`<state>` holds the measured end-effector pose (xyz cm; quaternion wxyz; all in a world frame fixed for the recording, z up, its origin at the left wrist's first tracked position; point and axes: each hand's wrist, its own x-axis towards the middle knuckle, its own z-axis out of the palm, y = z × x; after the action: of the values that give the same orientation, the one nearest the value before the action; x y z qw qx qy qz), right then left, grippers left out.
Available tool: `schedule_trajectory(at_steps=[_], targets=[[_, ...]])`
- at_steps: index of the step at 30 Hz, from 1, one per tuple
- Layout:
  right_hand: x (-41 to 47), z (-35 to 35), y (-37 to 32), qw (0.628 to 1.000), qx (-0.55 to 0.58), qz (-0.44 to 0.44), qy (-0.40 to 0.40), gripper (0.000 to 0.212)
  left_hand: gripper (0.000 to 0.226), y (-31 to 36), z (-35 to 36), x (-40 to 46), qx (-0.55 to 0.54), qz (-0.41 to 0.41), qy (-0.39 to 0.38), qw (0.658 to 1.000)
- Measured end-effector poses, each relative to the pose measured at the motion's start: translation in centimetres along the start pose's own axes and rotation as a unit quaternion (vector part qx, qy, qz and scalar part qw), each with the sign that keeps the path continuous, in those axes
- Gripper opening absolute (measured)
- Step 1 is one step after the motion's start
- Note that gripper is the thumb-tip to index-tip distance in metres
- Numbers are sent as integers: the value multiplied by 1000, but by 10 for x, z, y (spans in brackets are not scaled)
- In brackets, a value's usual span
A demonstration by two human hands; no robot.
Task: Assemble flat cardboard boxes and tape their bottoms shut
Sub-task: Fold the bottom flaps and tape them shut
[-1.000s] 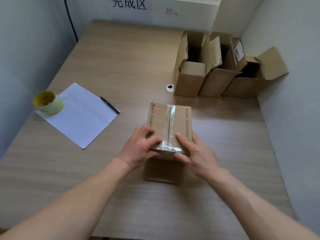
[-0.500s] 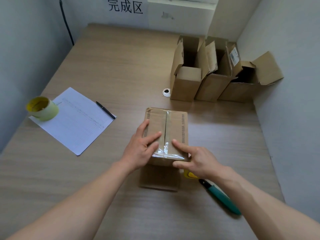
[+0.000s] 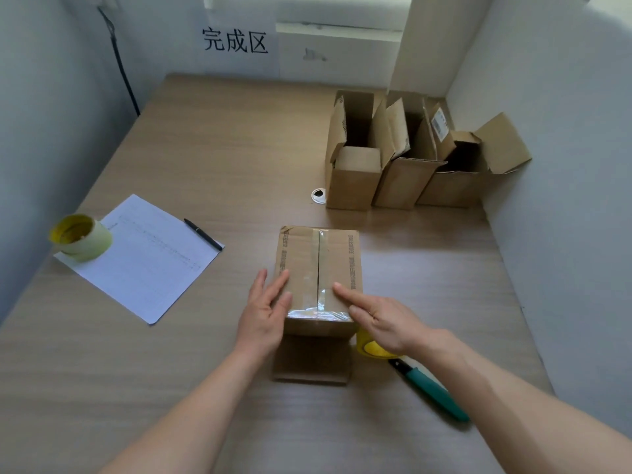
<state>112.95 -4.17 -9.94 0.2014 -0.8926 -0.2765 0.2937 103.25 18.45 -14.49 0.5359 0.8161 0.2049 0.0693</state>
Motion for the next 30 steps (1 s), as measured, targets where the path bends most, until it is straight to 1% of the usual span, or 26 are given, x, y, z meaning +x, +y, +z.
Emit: schedule_trajectory(at_steps=[1, 2, 3, 4, 5, 6, 7, 8, 9, 10, 11, 12, 13, 14, 15, 18, 20, 22, 24, 26, 28, 30], targets=[[-1, 0, -2, 999, 34, 5, -9, 49, 42, 1, 0, 1, -24, -4, -6, 1000], [-2, 0, -6, 996, 92, 12, -9, 52, 42, 4, -2, 5, -35, -6, -20, 999], [-3, 3, -10, 986, 168, 24, 0, 55, 43, 8, -6, 11, -11, -9, -43, 999], [-4, 7, -15, 969, 242, 41, 14, 57, 45, 15, -11, 19, 65, -5, -68, 996], [-6, 12, -20, 953, 296, 61, 33, 60, 47, 22, -16, 29, 171, -4, -85, 982], [-7, 19, -25, 939, 328, 85, 51, 62, 50, 29, -20, 36, 256, -14, -84, 963], [-9, 26, -30, 928, 350, 111, 64, 65, 56, 36, -21, 40, 303, -28, -57, 951], [-12, 31, -36, 917, 367, 139, 69, 67, 61, 43, -21, 41, 310, -41, -5, 950], [-14, 34, -40, 908, 379, 164, 68, 68, 65, 48, -19, 37, 273, -56, 60, 959], [-16, 34, -43, 903, 385, 180, 65, 68, 67, 52, -15, 29, 207, -74, 127, 967], [-16, 33, -44, 901, 386, 186, 63, 69, 64, 52, -8, 17, 134, -82, 179, 971], [-17, 30, -45, 904, 380, 186, 60, 69, 57, 50, 0, 1, 70, -84, 206, 972], [-17, 27, -46, 908, 373, 181, 57, 68, 48, 47, 8, -18, 19, -83, 206, 975], [-17, 25, -46, 912, 366, 175, 55, 68, 39, 45, 16, -37, -19, -78, 185, 980], [-17, 23, -46, 916, 361, 168, 54, 67, 36, 43, 23, -54, -40, -66, 153, 985], [-19, 19, -44, 923, 347, 159, 45, 65, 37, 35, 36, -80, -34, 6, 64, 997], [-20, 18, -42, 924, 346, 154, 43, 65, 28, 35, 37, -83, -32, 17, 18, 999], [-20, 18, -42, 924, 352, 146, 45, 63, 15, 35, 42, -83, -36, -29, 0, 999], [-17, 20, -40, 922, 358, 136, 51, 62, 16, 35, 52, -85, -55, -111, -1, 992], [-17, 19, -39, 930, 342, 124, 48, 61, 17, 34, 64, -88, -98, -171, -1, 980], [-17, 16, -36, 940, 322, 109, 39, 60, 16, 33, 77, -91, -140, -198, 3, 970], [-16, 13, -32, 946, 307, 97, 27, 60, 11, 34, 86, -93, -159, -214, 16, 964]])
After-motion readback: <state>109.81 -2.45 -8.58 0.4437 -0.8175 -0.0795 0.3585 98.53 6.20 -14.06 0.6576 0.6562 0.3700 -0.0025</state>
